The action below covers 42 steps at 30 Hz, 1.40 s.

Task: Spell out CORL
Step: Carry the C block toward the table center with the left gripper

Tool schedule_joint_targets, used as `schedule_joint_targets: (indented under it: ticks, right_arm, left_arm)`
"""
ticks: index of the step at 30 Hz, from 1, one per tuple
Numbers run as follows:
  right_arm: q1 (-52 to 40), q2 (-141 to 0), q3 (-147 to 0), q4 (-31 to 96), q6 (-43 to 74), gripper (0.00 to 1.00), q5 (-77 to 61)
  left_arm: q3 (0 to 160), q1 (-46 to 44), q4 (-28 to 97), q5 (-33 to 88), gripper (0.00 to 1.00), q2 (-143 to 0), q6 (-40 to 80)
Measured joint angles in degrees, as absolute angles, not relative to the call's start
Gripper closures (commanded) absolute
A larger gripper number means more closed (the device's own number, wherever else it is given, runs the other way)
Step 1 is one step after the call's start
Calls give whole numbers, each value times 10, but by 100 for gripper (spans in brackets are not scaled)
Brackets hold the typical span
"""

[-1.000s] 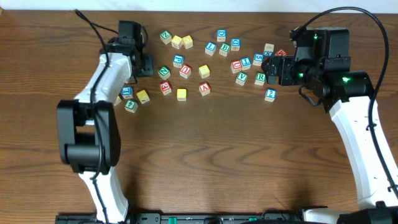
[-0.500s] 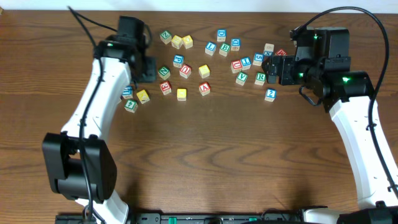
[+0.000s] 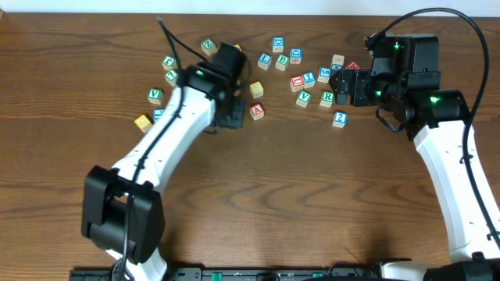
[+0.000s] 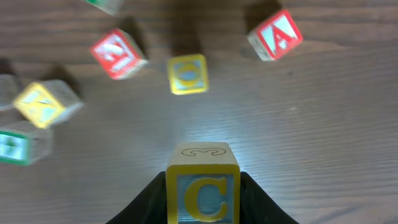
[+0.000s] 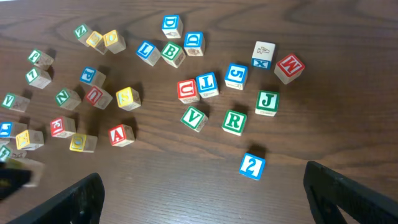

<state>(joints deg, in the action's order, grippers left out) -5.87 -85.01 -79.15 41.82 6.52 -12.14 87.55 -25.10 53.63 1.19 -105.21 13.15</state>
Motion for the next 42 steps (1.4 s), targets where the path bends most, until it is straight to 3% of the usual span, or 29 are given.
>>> schedule_joint_targets:
  ticks: [14, 42]
  right_arm:
    - [-59, -850, -792, 424, 65, 2, -121]
    - [-59, -850, -792, 429, 65, 3, -109]
  left_arm:
    - [857, -310, 475, 12, 67, -1141, 168]
    - [819, -301, 434, 27, 67, -1163, 211]
